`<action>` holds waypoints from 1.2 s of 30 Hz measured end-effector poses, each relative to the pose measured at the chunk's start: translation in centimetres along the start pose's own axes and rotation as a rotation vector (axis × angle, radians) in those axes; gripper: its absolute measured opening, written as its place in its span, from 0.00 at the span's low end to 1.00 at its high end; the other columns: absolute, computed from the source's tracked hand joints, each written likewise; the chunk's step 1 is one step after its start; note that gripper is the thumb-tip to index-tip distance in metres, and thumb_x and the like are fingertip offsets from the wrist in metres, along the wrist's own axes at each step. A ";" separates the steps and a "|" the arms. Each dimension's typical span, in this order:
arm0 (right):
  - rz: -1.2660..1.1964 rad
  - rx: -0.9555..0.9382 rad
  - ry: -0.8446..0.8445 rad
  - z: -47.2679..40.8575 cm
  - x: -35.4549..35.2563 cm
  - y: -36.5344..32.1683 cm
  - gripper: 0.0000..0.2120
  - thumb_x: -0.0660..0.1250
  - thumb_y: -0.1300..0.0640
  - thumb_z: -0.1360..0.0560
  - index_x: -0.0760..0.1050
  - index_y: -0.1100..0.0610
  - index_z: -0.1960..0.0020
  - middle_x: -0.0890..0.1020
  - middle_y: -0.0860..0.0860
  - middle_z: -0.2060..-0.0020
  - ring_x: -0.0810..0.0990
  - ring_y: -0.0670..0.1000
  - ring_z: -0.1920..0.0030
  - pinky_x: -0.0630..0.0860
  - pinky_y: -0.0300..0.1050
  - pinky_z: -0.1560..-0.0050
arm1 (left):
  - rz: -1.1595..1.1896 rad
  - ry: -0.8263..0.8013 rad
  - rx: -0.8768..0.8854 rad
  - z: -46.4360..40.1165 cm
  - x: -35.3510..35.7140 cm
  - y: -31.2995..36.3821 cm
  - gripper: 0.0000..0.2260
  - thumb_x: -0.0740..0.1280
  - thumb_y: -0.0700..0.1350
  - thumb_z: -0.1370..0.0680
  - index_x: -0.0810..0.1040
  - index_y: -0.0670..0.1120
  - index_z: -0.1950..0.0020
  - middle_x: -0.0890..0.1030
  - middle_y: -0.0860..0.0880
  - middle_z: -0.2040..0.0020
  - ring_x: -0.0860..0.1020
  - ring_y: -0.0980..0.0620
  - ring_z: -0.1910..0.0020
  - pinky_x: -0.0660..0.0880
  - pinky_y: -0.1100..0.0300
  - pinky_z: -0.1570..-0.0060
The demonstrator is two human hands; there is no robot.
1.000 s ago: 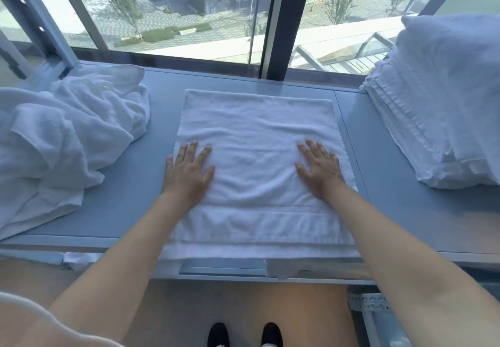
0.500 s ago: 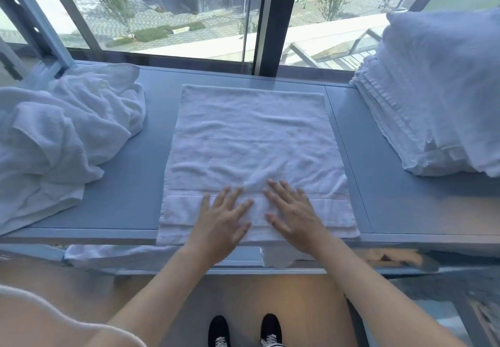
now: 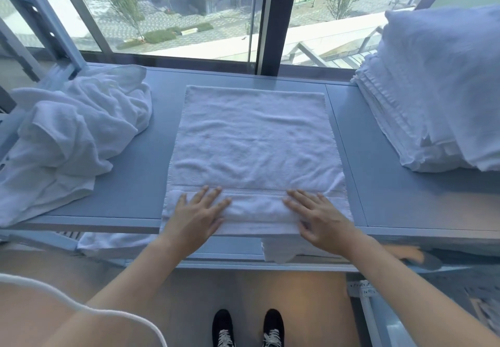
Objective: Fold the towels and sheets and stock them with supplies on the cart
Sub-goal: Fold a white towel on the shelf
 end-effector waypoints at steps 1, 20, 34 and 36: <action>-0.003 0.007 -0.028 0.5 -0.2 0.8 0.34 0.60 0.55 0.20 0.54 0.46 0.17 0.49 0.43 0.17 0.49 0.47 0.17 0.52 0.57 0.19 | -0.026 -0.047 -0.022 0.5 0.1 -0.8 0.24 0.58 0.54 0.14 0.60 0.58 0.18 0.56 0.50 0.16 0.54 0.46 0.17 0.60 0.38 0.25; -0.314 0.106 0.536 5.4 -6.5 4.4 0.18 0.66 0.71 0.21 0.82 0.57 0.36 0.83 0.47 0.37 0.80 0.46 0.35 0.77 0.43 0.35 | 0.232 0.620 -0.212 5.8 -7.1 -3.8 0.10 0.68 0.37 0.20 0.85 0.47 0.43 0.84 0.51 0.39 0.82 0.47 0.39 0.79 0.50 0.45; -0.306 0.203 0.468 5.8 -0.5 6.1 0.28 0.68 0.76 0.27 0.81 0.54 0.33 0.80 0.45 0.32 0.74 0.48 0.27 0.73 0.49 0.28 | 0.248 0.473 -0.274 7.3 0.8 -1.8 0.17 0.61 0.44 0.19 0.82 0.54 0.34 0.78 0.54 0.30 0.72 0.53 0.26 0.73 0.43 0.37; -0.302 0.228 0.485 4.3 -1.4 6.6 0.27 0.67 0.76 0.26 0.82 0.55 0.33 0.81 0.46 0.33 0.75 0.49 0.28 0.74 0.51 0.29 | 0.229 0.441 -0.322 5.4 0.0 -2.3 0.15 0.65 0.42 0.18 0.83 0.55 0.35 0.79 0.55 0.31 0.73 0.52 0.27 0.66 0.36 0.31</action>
Point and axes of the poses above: each hand's wrist, its own z-axis away from the middle knuckle, its own x-axis out of the palm, y = z × x, the point moved 6 cm from there along -z, towards the middle knuckle
